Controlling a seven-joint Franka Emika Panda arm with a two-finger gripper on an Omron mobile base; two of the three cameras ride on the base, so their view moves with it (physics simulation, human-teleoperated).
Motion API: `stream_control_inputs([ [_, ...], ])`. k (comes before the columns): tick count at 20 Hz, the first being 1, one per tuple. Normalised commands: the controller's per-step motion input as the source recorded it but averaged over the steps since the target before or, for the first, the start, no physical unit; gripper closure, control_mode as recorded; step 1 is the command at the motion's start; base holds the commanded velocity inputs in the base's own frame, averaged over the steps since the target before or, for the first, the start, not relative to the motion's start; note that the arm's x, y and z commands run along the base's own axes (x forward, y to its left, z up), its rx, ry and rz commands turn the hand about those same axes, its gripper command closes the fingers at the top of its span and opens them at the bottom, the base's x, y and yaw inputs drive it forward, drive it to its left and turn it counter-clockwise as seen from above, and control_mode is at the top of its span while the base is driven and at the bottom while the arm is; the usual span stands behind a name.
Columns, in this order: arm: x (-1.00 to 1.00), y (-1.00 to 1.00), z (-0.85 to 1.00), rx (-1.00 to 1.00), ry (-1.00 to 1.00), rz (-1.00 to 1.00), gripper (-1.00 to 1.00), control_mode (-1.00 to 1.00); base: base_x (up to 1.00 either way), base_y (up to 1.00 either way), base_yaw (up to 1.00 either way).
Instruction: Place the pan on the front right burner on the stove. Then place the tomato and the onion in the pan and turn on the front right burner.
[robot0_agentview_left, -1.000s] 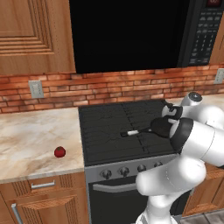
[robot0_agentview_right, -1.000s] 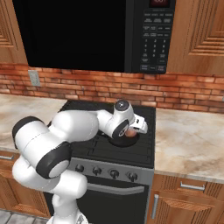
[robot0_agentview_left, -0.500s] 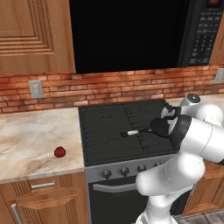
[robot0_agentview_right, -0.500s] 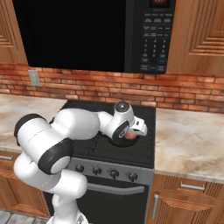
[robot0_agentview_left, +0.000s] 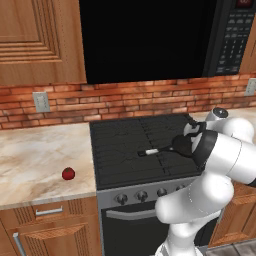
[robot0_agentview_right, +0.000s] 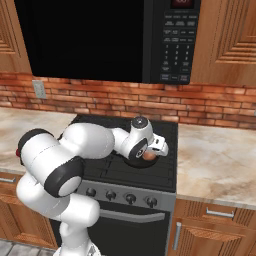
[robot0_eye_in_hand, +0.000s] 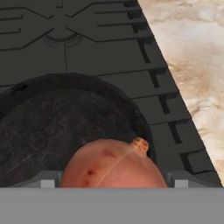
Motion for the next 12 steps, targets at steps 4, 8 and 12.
stream_control_inputs([
  [4, 0.0, 0.0, 0.0, 0.0, 0.0, 0.0, -1.0, -1.0, 0.0, 0.0, 0.0],
  [8, 0.0, 0.0, 0.0, 0.0, 0.0, 0.0, -1.0, -1.0, 0.0, 0.0, 0.0],
  [12, 0.0, 0.0, 0.09, 0.0, 0.0, 0.0, -1.0, -1.0, 0.0, 0.0, 0.0],
])
